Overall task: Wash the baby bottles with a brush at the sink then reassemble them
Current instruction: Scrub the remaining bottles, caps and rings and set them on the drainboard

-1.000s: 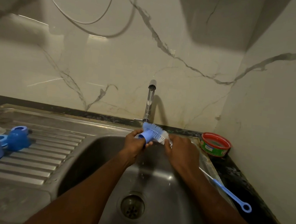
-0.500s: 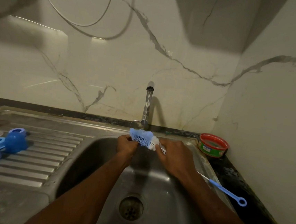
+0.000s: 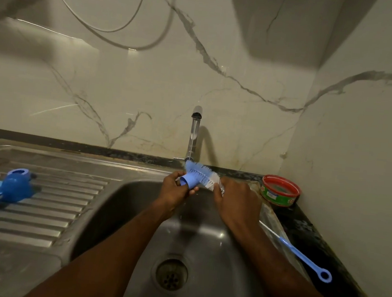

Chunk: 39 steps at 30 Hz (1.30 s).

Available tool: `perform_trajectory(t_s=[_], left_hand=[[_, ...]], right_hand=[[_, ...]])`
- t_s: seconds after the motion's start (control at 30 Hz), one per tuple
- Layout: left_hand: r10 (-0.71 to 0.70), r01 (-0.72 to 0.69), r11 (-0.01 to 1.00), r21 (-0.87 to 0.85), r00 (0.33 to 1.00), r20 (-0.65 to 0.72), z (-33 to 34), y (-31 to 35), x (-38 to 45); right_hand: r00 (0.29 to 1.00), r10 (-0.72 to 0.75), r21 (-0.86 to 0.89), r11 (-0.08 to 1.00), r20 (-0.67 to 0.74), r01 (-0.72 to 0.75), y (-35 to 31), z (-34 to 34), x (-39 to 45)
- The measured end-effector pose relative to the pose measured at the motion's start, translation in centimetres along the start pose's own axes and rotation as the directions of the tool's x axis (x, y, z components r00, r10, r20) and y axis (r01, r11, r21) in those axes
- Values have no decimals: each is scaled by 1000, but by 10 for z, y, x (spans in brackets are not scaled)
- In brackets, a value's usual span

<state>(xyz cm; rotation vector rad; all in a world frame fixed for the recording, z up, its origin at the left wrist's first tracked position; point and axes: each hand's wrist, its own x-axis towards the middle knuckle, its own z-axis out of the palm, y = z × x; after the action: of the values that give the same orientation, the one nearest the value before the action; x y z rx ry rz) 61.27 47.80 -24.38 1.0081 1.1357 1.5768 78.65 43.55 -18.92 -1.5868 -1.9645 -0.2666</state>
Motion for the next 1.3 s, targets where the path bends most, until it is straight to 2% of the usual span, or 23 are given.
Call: perform_trajectory(t_s=[0.13, 0.27, 0.43, 0.53, 0.63, 0.7, 0.77, 0.87, 0.93, 1.07, 1.2, 1.27, 1.3], left_hand=[[66, -54, 994, 95, 989, -132, -2, -7, 5], [40, -17, 991, 134, 984, -171, -7, -11, 4], [19, -11, 997, 75, 995, -101, -3, -5, 3], [-31, 31, 997, -71, 1000, 0, 2, -1, -7], [-46, 55, 987, -149, 997, 63, -1, 3, -6], [-69, 73, 992, -105, 997, 46, 0, 3, -3], [-37, 38, 999, 17, 999, -12, 0, 0, -1], [25, -13, 991, 135, 996, -85, -6, -5, 1], [47, -29, 988, 153, 993, -111, -11, -7, 1], [107, -73, 959, 275, 988, -111, -11, -9, 1], [170, -148, 956, 253, 983, -67, -12, -5, -4], [148, -132, 959, 249, 988, -45, -9, 0, -8], [107, -101, 975, 195, 994, -20, -6, 2, -9]], right_hand=[[1000, -6, -18, 1000, 26, 6, 2, 2, 3], [978, -182, 65, 982, 101, 176, -2, 3, 0], [998, -59, 0, 998, 18, 59, 5, -2, 8], [987, -141, 80, 988, 71, 135, 5, -2, 3], [982, -166, 53, 985, 94, 162, 5, -5, 2], [993, -94, 2, 996, 77, 95, 9, -6, 7], [995, -81, -12, 997, 63, 82, 13, -5, 9], [986, -158, 80, 985, 47, 154, 11, -3, 4], [981, -186, 104, 978, 60, 180, 8, 0, 3], [996, -84, 24, 996, 25, 83, 12, 2, 9], [980, -177, 136, 977, 92, 164, 12, -3, 4], [979, -170, 138, 978, 108, 155, 11, -4, 4], [985, -134, 121, 985, 104, 121, 12, -3, 5]])
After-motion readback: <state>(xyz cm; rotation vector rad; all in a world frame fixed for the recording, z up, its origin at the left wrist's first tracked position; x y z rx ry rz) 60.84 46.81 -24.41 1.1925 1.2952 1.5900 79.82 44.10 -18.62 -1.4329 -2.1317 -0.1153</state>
